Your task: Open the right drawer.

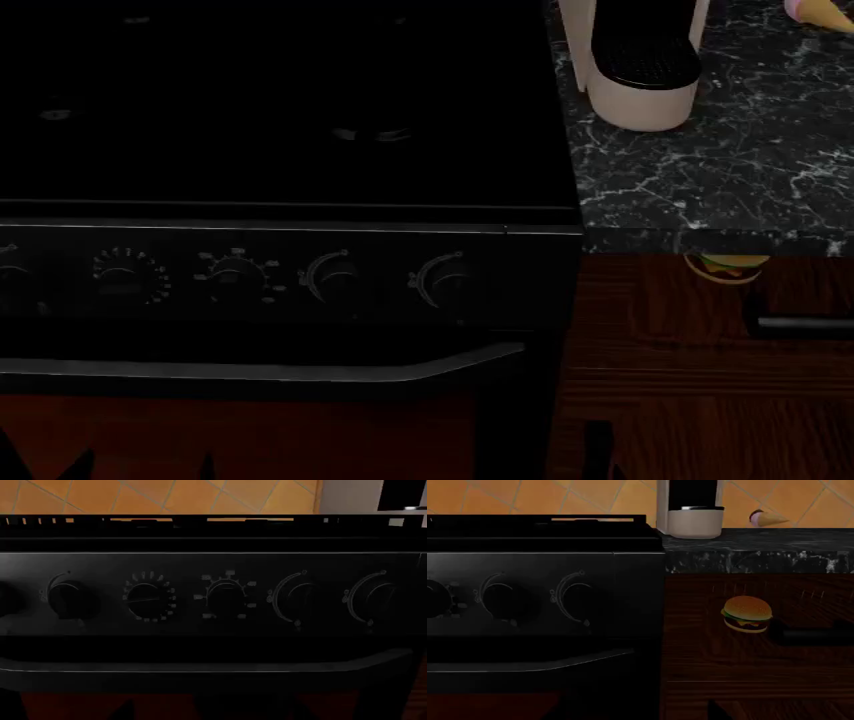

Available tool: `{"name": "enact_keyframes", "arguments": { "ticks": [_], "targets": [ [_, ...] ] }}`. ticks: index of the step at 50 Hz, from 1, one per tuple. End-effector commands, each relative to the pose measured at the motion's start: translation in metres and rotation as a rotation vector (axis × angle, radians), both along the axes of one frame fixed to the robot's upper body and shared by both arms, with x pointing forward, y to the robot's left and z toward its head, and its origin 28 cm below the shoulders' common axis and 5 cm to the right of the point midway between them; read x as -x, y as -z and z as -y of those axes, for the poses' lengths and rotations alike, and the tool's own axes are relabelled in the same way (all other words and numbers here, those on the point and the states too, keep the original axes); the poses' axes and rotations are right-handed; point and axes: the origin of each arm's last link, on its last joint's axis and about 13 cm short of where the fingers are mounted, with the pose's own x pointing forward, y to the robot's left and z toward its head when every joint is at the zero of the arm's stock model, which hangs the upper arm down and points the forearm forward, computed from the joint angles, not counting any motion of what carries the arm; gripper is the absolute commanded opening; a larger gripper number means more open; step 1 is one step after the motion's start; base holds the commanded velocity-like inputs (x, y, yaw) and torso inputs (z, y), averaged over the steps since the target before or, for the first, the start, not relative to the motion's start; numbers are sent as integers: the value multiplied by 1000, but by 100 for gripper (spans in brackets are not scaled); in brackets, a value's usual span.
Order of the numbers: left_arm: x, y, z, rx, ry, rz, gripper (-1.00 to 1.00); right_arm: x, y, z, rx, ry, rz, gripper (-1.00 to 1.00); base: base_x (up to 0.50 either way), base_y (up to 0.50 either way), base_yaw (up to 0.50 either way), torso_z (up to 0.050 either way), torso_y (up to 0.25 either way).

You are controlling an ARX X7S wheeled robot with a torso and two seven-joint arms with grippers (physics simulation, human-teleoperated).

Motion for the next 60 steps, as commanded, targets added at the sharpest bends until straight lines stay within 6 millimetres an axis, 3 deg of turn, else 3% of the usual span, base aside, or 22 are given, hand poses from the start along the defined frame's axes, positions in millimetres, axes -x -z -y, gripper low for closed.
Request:
{"name": "enact_keyframes", "arguments": {
  "ticks": [1, 24, 26, 27, 29, 39, 60],
  "targets": [
    [0, 0, 0, 0, 0, 0, 100, 0, 0, 0, 9, 0, 0, 100, 0, 0, 0, 0, 0],
    [2, -2, 4, -17, 36, 19, 100, 1, -2, 0, -2, 8, 4, 100, 0, 0, 0, 0, 0],
    [2, -2, 3, -12, 36, 23, 100, 1, 5, 1, -5, 16, 10, 100, 0, 0, 0, 0, 0],
    [2, -2, 3, -10, 37, 21, 100, 1, -1, 1, -5, 16, 10, 100, 0, 0, 0, 0, 0],
    [2, -2, 4, -17, 49, 20, 100, 2, 7, 0, -3, 12, 11, 100, 0, 0, 0, 0, 0],
    [2, -1, 3, -18, 42, 16, 100, 5, -1, -1, -4, 5, 12, 100, 0, 0, 0, 0, 0],
    [1, -2, 4, -16, 38, 16, 100, 4, 0, -1, -4, -4, 7, 100, 0, -210, 0, 0, 0]
  ]
}}
